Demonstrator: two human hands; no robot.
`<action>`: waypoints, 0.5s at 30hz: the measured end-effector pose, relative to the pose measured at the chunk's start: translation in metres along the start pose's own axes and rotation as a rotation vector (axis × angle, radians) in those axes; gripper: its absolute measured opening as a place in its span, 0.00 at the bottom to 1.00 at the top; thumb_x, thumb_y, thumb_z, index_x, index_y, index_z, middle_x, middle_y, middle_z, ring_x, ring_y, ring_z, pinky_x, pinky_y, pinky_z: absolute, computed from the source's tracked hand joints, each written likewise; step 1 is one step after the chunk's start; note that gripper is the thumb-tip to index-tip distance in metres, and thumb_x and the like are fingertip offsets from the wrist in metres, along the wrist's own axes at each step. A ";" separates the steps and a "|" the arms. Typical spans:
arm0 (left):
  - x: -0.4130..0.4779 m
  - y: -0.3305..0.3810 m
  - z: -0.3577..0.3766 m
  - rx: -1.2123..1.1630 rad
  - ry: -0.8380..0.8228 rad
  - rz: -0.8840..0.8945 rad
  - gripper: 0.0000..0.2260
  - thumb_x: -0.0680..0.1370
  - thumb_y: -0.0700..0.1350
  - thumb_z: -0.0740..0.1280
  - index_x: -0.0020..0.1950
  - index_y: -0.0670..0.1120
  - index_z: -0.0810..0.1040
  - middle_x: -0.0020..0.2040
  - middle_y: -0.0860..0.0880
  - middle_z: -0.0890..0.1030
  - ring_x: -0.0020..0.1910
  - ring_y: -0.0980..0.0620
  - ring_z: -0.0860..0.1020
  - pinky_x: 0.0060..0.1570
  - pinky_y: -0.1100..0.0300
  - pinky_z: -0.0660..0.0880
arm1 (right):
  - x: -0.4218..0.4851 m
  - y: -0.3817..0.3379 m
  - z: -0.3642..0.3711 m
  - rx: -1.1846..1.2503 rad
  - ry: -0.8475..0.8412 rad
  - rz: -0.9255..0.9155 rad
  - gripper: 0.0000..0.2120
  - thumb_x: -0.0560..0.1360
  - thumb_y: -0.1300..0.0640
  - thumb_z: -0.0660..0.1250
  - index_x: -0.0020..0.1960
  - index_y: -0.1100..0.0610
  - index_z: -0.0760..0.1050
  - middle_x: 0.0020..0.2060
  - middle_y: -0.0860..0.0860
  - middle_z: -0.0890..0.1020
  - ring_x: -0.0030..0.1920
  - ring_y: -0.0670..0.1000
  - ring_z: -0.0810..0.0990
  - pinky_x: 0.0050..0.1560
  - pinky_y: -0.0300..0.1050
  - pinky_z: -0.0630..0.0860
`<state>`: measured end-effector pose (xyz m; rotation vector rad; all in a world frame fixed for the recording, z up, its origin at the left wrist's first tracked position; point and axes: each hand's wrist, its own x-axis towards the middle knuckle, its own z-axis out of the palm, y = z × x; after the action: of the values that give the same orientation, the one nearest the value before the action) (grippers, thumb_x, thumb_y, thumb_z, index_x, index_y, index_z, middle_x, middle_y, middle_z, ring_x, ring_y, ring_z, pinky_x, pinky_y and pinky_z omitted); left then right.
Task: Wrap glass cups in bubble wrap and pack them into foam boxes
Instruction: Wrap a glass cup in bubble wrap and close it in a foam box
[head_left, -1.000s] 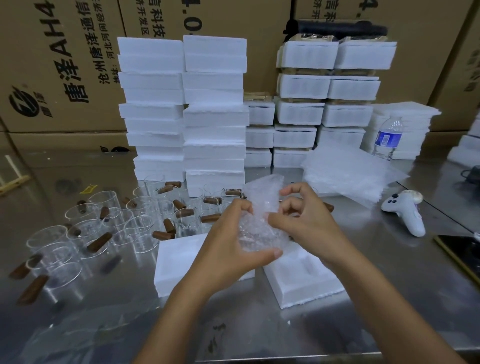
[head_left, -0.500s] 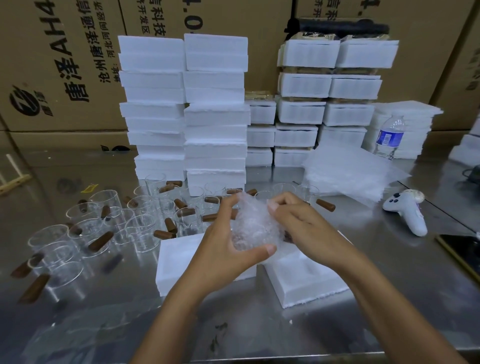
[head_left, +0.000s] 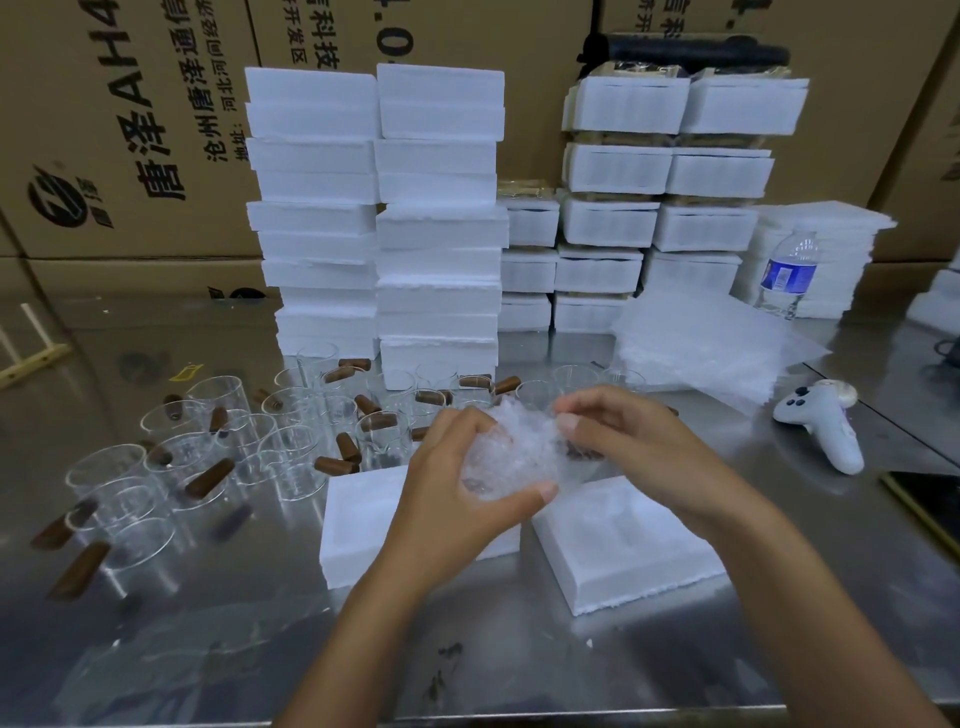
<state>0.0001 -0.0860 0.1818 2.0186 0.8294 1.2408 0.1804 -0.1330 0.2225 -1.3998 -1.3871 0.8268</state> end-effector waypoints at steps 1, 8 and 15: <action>0.001 0.000 0.000 -0.020 0.031 -0.003 0.16 0.61 0.62 0.72 0.43 0.65 0.70 0.46 0.62 0.71 0.47 0.64 0.73 0.38 0.75 0.68 | -0.002 0.004 -0.003 -0.005 0.041 0.000 0.05 0.75 0.52 0.67 0.50 0.49 0.80 0.45 0.43 0.84 0.47 0.40 0.81 0.47 0.33 0.73; 0.007 0.011 0.016 -0.140 0.011 0.008 0.15 0.64 0.53 0.76 0.41 0.68 0.74 0.47 0.56 0.72 0.46 0.68 0.73 0.39 0.76 0.69 | -0.013 0.018 -0.009 0.139 0.119 0.029 0.12 0.76 0.48 0.62 0.50 0.53 0.80 0.38 0.50 0.84 0.36 0.48 0.82 0.47 0.42 0.79; 0.012 0.014 0.033 -0.017 -0.319 -0.093 0.11 0.66 0.66 0.71 0.41 0.63 0.75 0.50 0.61 0.73 0.50 0.66 0.73 0.47 0.73 0.70 | -0.019 0.029 -0.028 0.195 0.276 0.093 0.12 0.79 0.57 0.59 0.50 0.63 0.79 0.47 0.70 0.79 0.45 0.63 0.78 0.51 0.50 0.78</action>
<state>0.0372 -0.0912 0.1866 2.0676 0.7444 0.8419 0.2140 -0.1527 0.2007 -1.3762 -1.0107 0.7734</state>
